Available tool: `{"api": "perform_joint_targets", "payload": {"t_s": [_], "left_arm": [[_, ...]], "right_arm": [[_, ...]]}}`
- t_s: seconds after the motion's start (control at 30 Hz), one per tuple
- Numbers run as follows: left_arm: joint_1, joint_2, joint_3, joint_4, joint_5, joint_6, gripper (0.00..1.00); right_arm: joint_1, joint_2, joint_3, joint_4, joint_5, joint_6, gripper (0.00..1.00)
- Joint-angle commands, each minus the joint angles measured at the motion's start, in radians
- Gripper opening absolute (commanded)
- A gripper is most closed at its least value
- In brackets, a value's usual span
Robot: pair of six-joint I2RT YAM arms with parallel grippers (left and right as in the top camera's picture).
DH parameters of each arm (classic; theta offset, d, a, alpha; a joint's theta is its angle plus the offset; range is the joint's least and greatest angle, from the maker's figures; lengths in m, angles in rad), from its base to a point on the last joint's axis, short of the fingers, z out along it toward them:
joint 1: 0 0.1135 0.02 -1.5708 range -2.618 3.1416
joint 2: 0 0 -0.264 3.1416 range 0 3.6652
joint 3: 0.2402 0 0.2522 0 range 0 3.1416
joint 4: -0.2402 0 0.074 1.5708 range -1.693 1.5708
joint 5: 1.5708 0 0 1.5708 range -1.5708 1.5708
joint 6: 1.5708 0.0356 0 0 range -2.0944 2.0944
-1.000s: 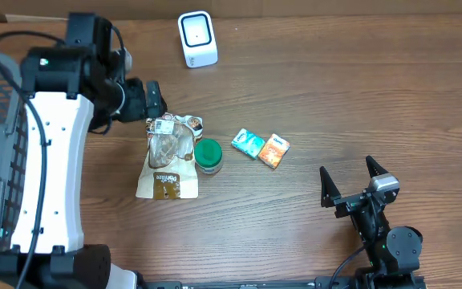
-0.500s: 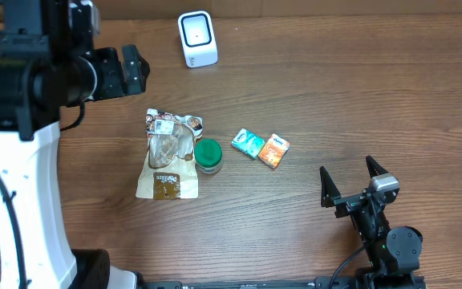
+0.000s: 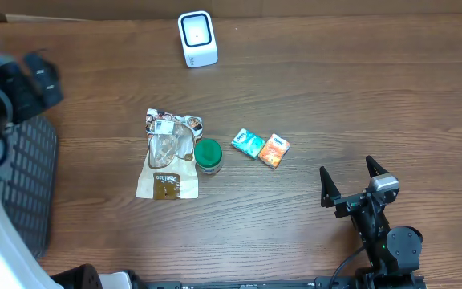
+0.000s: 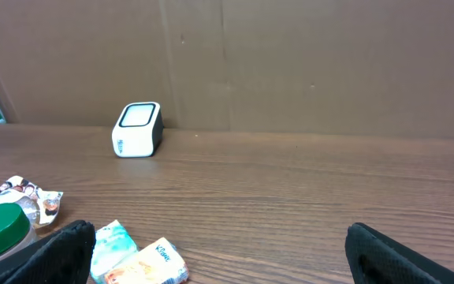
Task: Scan the item barcode
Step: 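Move the left gripper back into the basket onto the green tissue bag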
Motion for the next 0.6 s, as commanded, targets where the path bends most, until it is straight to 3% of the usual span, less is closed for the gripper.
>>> {"api": "perform_joint_targets", "payload": {"t_s": [0.0, 0.27, 0.57], "left_arm": [[0.146, -0.013, 0.011, -0.032, -0.03, -0.022, 1.0], [0.454, 0.009, -0.051, -0.016, 0.044, -0.036, 1.0], [0.57, 0.043, -0.328, 0.054, 0.032, -0.04, 1.0]], "right_arm": [[0.008, -0.008, -0.011, 0.003, 0.009, -0.005, 1.0], [0.008, -0.008, -0.011, 0.003, 0.01, -0.005, 1.0], [0.008, -0.008, -0.011, 0.003, 0.009, -0.005, 1.0]]}}
